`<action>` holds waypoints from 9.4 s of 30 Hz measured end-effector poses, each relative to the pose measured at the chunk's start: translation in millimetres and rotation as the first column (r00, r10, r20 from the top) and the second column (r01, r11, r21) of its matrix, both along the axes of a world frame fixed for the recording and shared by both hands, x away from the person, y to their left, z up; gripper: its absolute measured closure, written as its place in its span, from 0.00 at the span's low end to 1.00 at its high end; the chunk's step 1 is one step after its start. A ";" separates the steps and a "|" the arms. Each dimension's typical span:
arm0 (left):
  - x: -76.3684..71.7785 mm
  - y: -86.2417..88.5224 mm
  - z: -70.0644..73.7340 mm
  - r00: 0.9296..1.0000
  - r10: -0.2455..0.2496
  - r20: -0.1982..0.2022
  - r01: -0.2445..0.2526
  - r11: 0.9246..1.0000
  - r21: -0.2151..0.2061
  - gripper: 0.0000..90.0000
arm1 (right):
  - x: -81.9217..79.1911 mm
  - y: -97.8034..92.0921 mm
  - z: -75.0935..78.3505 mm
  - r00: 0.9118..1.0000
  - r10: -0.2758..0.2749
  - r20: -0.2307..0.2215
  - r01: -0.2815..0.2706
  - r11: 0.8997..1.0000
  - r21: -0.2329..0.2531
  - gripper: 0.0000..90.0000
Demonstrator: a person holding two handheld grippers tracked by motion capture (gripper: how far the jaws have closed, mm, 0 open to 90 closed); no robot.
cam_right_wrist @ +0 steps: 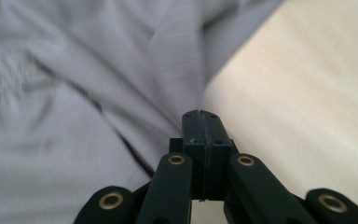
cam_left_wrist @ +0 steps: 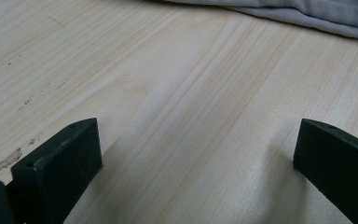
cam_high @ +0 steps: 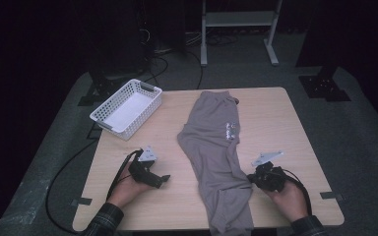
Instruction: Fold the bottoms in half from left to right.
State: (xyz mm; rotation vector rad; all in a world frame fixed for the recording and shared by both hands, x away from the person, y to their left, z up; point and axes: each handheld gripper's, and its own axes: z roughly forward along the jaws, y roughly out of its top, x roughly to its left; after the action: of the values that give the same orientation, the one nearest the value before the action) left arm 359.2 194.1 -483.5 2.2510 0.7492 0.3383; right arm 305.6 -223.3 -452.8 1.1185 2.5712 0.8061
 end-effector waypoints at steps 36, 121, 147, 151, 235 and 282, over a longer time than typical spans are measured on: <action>25.3 -100.1 8.1 0.995 -0.092 0.023 0.093 0.996 -0.018 0.60 | 17.8 38.2 -10.2 0.979 0.196 0.053 -0.197 0.980 0.014 0.60; -28.9 -118.6 19.2 0.964 -0.260 -0.050 0.249 0.955 -0.161 0.37 | 61.8 58.7 32.0 0.937 0.266 0.225 -0.312 0.928 0.204 0.93; -45.7 -103.7 52.3 0.917 -0.381 0.116 0.389 0.919 -0.061 0.77 | -6.9 25.8 45.3 0.901 0.363 0.236 -0.416 0.878 0.236 0.93; -57.3 -108.1 50.8 0.899 -0.431 0.080 0.435 0.899 -0.052 0.77 | -21.4 19.6 42.0 0.894 0.391 0.220 -0.438 0.868 0.234 0.92; -68.1 -113.3 18.0 0.818 -0.558 -0.141 0.560 0.828 -0.031 0.31 | 7.5 42.9 -7.3 0.926 0.376 0.021 -0.369 0.897 0.244 0.92; -59.0 -114.2 15.4 0.829 -0.539 -0.148 0.538 0.841 -0.052 0.75 | 2.6 52.2 -15.7 0.853 0.522 -0.030 -0.505 0.838 0.206 0.64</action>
State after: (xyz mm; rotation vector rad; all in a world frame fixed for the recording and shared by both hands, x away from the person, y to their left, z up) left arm 300.2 79.9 -468.1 2.3845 0.1568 -0.1194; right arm 308.2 -171.1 -468.5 0.4913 2.9640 1.1625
